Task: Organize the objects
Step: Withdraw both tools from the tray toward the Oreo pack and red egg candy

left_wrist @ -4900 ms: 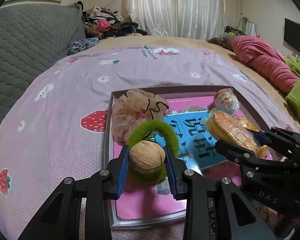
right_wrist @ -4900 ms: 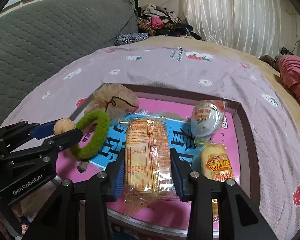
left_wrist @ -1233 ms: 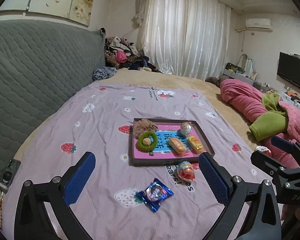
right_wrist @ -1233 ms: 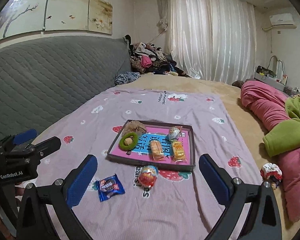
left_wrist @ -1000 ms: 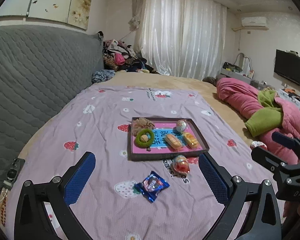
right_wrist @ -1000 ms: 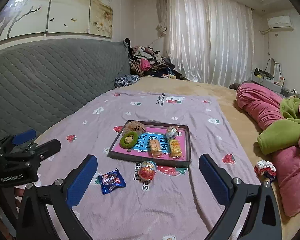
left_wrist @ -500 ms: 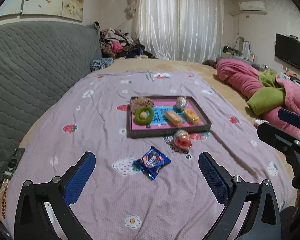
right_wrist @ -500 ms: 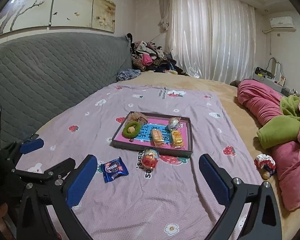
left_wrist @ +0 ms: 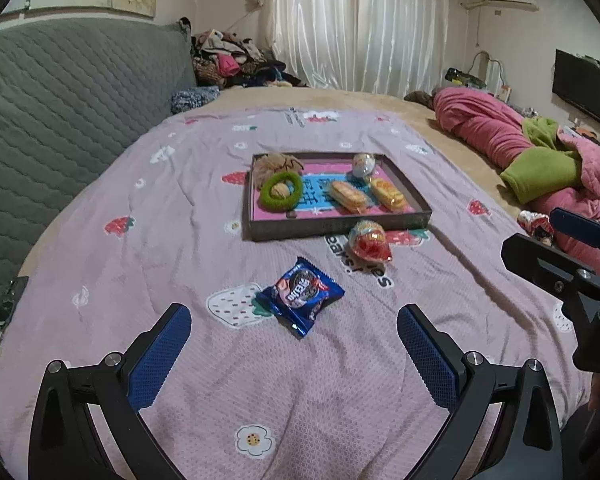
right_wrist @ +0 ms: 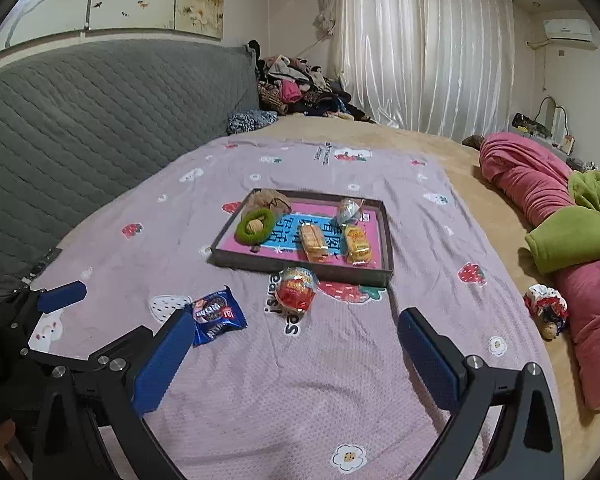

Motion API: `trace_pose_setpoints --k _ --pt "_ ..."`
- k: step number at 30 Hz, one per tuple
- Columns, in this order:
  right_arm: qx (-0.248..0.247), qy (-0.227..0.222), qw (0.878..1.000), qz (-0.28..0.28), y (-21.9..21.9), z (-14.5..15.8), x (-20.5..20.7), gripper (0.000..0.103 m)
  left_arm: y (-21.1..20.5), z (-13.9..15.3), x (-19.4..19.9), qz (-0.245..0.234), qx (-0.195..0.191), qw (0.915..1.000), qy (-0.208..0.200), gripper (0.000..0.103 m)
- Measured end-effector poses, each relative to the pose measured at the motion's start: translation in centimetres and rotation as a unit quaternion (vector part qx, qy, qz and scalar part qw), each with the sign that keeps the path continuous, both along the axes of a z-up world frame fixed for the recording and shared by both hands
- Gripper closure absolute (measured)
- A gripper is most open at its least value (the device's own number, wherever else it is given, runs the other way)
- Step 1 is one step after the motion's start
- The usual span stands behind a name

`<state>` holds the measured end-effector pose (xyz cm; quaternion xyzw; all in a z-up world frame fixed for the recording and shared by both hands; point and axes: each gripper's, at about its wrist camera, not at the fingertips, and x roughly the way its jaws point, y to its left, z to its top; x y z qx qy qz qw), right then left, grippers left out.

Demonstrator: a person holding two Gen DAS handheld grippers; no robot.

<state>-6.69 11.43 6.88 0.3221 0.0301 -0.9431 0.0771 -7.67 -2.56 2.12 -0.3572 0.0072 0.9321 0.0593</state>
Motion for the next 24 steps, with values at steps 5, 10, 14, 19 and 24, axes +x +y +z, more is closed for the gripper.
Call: trace_pose_setpoints --k 5,10,14,19,24 --pt "-0.002 -0.013 1.000 -0.001 0.0 -1.5 -0.7 0.001 0.1 -1.6 -0.7 -0.001 -0.002 0.9999 -0.015 0.000" --pt "-0.003 -0.025 1.000 -0.002 -0.1 -2.9 -1.2 0.001 0.0 -2.8 -1.1 0.001 -0.001 0.9997 -0.026 0.000" --pt "0.000 -0.032 0.999 -0.004 0.0 -3.7 -1.5 0.001 0.0 -3.8 -1.5 0.000 -0.004 0.9994 -0.034 0.000" --pt "0.000 -0.035 0.999 -0.005 0.0 -4.6 -1.9 0.001 0.3 -4.5 -1.8 -0.004 -0.002 0.9994 -0.035 0.000" --pt "-0.001 -0.041 0.999 -0.006 0.0 -5.5 -2.7 0.001 0.7 -5.3 -2.5 -0.012 -0.002 0.9993 -0.036 0.000"
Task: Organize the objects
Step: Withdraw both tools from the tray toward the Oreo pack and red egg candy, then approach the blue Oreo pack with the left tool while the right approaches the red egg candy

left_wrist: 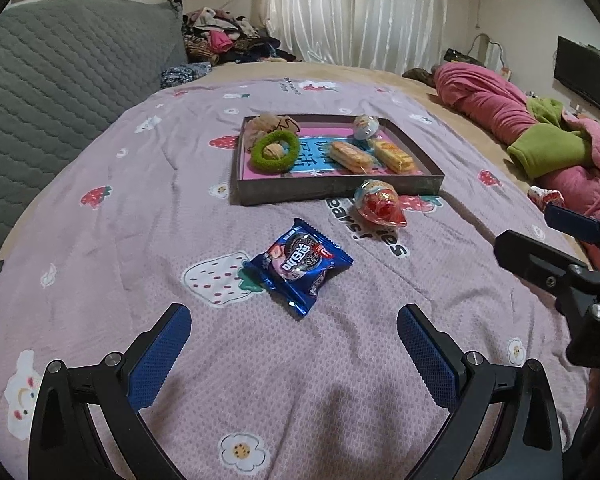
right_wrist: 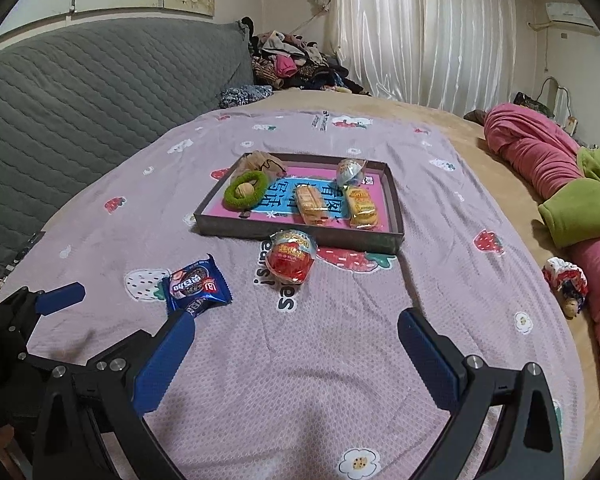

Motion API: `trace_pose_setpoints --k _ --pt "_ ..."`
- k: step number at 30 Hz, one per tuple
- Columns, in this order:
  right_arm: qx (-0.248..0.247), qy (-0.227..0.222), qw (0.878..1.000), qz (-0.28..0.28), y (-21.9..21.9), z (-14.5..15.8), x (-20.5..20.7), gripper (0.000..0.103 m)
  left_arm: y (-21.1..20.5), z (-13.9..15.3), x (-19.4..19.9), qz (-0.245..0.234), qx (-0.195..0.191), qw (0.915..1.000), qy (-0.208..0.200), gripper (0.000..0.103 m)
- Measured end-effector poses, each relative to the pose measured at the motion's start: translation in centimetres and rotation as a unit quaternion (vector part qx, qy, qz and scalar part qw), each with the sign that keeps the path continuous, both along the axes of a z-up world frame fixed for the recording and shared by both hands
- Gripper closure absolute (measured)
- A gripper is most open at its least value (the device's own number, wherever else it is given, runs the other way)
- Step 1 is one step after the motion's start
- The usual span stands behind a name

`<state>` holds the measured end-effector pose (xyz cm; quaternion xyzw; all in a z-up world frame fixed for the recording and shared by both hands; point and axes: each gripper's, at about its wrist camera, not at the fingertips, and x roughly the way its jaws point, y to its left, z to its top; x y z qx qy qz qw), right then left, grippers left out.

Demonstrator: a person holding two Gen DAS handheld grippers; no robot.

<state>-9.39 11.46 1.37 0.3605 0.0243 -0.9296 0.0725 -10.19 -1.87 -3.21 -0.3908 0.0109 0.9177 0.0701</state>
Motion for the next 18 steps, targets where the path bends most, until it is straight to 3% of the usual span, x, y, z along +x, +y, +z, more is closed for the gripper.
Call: trace_pose_setpoints --k 18 --pt "0.015 -0.022 1.000 0.015 -2.0 -2.4 -5.5 0.001 0.1 -2.7 -4.8 -0.010 -0.008 0.9999 -0.003 0.000"
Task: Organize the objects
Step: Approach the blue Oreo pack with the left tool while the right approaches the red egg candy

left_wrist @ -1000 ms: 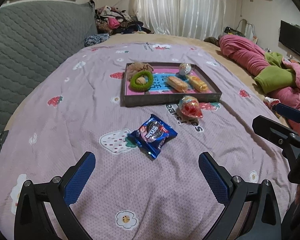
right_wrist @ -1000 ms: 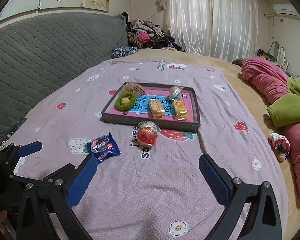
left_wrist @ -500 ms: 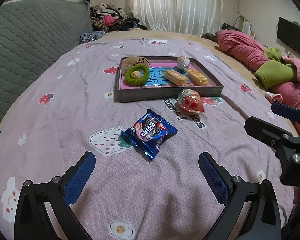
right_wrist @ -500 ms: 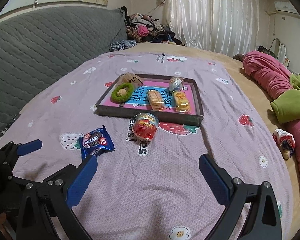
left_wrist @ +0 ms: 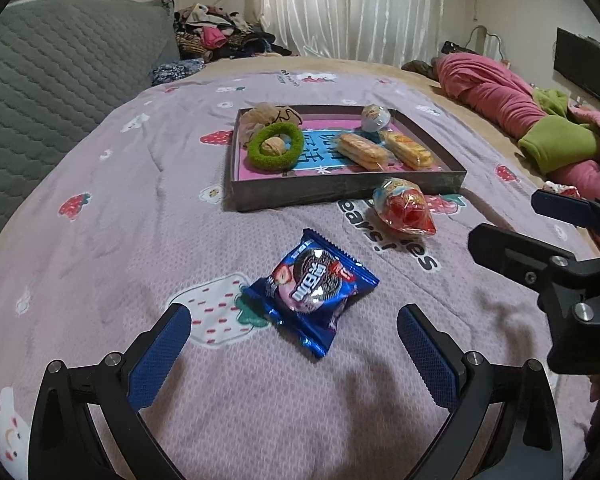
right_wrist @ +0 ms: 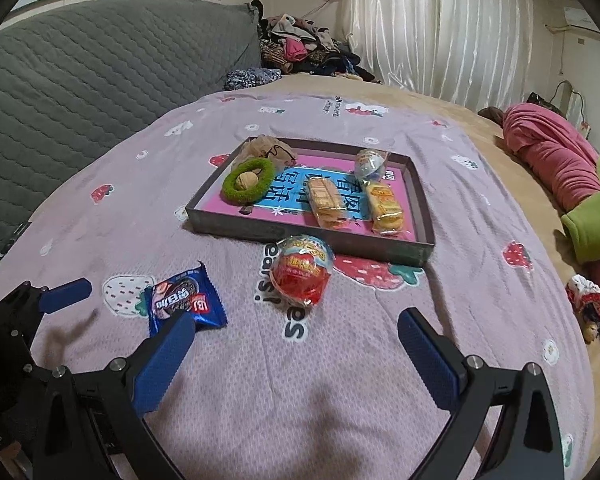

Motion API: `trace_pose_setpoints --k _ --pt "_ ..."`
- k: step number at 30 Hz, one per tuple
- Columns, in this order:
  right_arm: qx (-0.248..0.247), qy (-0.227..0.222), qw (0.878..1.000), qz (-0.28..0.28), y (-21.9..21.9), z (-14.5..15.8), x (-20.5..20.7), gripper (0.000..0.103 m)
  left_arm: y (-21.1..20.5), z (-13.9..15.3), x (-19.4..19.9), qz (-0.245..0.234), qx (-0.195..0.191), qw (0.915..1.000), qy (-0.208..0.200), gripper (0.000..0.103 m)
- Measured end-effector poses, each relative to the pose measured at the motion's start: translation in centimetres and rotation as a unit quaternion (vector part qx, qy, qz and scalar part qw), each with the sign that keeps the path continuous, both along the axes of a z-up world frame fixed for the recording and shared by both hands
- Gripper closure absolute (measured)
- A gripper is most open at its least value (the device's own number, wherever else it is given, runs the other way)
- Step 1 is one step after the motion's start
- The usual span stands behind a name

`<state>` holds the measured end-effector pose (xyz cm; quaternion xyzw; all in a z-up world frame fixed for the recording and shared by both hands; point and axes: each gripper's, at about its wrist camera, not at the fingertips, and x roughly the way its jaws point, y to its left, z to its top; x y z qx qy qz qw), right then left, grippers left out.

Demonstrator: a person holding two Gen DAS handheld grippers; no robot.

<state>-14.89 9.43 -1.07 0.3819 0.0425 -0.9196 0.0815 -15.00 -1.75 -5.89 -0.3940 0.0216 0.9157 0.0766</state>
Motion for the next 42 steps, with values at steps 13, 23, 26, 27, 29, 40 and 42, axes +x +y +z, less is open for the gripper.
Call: trace_pose_setpoints --k 13,23,26,27,29,40,42 --pt "-0.001 -0.026 1.000 -0.010 0.5 -2.8 -4.0 0.001 1.2 -1.9 -2.4 -0.044 -0.013 0.9989 0.001 0.000" --pt "0.011 -0.038 0.999 -0.009 -0.3 -4.7 -6.8 0.001 1.3 -3.1 -4.2 -0.058 0.001 0.9983 -0.001 0.000" --pt "0.016 -0.045 0.999 -0.011 -0.6 -5.4 -7.7 0.001 1.2 -3.6 -4.7 -0.062 0.003 0.9980 -0.008 0.000" --pt "0.016 -0.046 0.999 -0.011 -0.7 -5.6 -8.0 0.001 1.1 -3.8 -4.9 -0.063 0.006 0.9980 -0.010 0.000" --pt "0.016 -0.048 0.999 -0.014 -0.8 -6.0 -8.6 0.001 1.0 -4.0 -5.1 -0.062 0.010 0.9979 -0.011 0.000" --pt "0.011 -0.059 0.998 -0.016 -0.9 -7.4 -10.7 0.001 0.3 -4.8 -6.3 -0.062 0.039 0.9969 -0.029 0.000" --pt "0.010 -0.061 0.998 -0.011 -1.1 -7.5 -10.9 0.001 0.3 -4.8 -6.2 -0.063 0.040 0.9968 -0.029 0.000"
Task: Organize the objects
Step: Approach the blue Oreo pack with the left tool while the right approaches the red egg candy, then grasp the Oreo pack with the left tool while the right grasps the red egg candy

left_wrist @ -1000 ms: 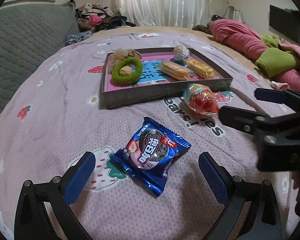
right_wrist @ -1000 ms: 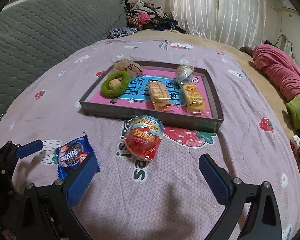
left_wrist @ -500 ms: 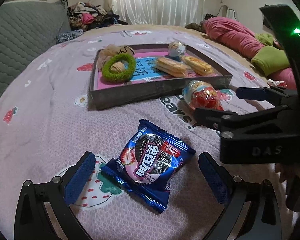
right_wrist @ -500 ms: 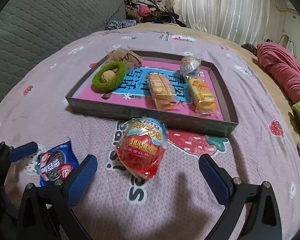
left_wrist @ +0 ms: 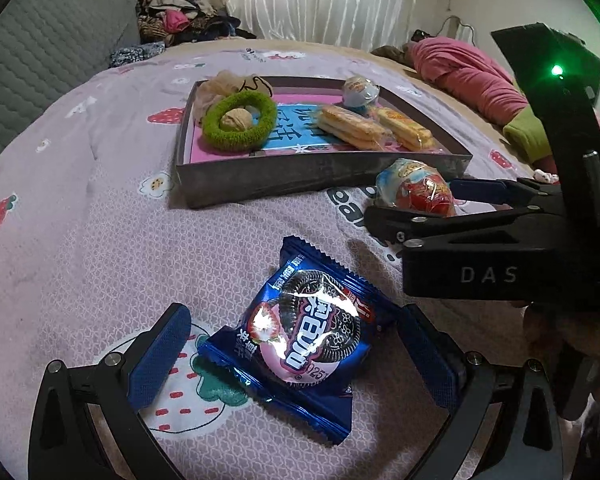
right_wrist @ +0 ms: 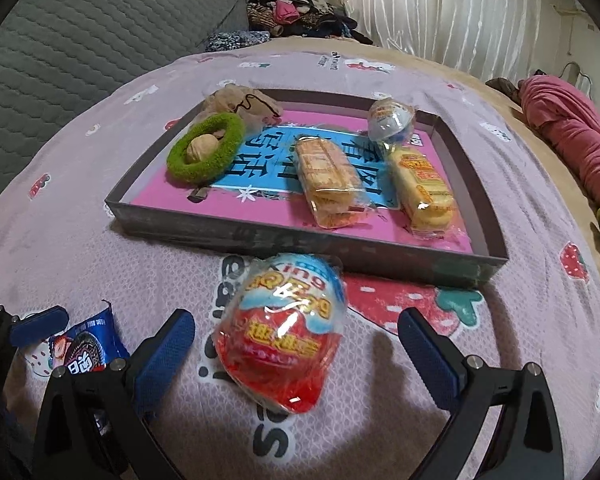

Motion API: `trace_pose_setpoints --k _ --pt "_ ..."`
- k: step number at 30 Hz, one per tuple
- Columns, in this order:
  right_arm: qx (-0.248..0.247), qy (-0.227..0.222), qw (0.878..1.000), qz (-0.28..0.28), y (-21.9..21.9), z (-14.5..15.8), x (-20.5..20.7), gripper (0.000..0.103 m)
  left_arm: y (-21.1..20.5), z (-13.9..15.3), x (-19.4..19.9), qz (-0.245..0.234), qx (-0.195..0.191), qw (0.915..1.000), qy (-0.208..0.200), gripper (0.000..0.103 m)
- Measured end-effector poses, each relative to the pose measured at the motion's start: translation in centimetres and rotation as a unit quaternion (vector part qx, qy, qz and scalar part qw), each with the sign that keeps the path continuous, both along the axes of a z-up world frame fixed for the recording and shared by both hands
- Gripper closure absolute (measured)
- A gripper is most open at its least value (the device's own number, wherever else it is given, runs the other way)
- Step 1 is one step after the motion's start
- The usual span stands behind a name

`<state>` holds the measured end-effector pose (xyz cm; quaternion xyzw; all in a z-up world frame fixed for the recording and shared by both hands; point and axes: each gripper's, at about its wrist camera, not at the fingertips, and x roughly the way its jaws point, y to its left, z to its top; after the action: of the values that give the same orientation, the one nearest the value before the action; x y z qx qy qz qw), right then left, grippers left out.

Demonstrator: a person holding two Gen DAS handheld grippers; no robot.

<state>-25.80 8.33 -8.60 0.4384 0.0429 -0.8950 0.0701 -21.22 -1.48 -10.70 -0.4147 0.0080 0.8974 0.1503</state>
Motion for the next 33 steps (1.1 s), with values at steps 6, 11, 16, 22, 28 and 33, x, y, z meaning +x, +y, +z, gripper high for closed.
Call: trace_pose_setpoints --k 6,11,16,22,28,33 --pt "-0.007 0.000 1.000 0.000 0.1 -0.1 -0.2 0.023 0.2 0.0 0.2 -0.009 0.005 0.9999 0.005 0.011" --pt "-0.016 0.000 1.000 0.002 0.3 -0.1 -0.3 0.041 0.4 0.1 0.4 -0.015 0.004 0.9999 0.007 0.016" --pt "-0.020 0.004 1.000 0.003 0.4 0.0 0.0 0.043 0.5 0.2 0.5 -0.020 0.006 0.9998 0.007 0.027" --pt "-0.031 0.011 0.999 0.009 0.5 0.7 0.9 0.043 0.7 0.3 0.6 -0.024 0.010 0.9996 0.005 0.043" --pt "-0.035 0.012 0.999 0.012 0.6 1.4 2.6 0.043 0.7 0.6 1.0 -0.017 0.008 0.9998 0.008 0.046" --pt "-0.035 0.016 0.999 0.005 1.1 2.3 4.2 0.043 1.0 0.8 1.6 -0.015 0.000 0.9999 0.009 0.046"
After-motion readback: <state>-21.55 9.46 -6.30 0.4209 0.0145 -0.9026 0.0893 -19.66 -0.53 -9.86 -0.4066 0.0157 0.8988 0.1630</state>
